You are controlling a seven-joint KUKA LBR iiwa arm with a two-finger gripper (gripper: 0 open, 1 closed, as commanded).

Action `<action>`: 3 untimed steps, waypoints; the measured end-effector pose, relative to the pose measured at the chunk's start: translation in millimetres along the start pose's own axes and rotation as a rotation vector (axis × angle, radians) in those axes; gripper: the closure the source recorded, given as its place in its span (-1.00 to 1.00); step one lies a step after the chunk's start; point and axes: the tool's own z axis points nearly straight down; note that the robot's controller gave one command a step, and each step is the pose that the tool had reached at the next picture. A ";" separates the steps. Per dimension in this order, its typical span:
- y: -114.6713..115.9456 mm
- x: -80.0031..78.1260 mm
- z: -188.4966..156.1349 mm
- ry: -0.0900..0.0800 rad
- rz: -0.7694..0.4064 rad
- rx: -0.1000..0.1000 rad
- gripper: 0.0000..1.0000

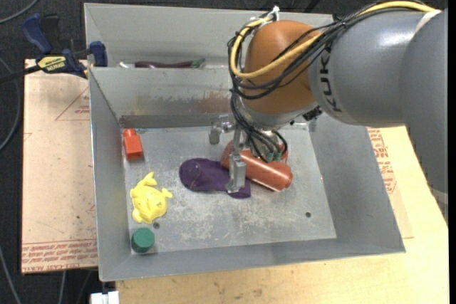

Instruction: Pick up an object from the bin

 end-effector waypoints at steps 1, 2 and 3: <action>-28.0 -21.4 25.3 0.007 0.153 -0.003 -1.00; -27.4 3.3 74.1 -0.007 -0.060 -0.001 1.00; -27.4 3.3 74.1 -0.007 -0.060 -0.001 1.00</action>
Offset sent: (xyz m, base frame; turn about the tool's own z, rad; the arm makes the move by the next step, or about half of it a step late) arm -0.0010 -0.0278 -0.0764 -0.0626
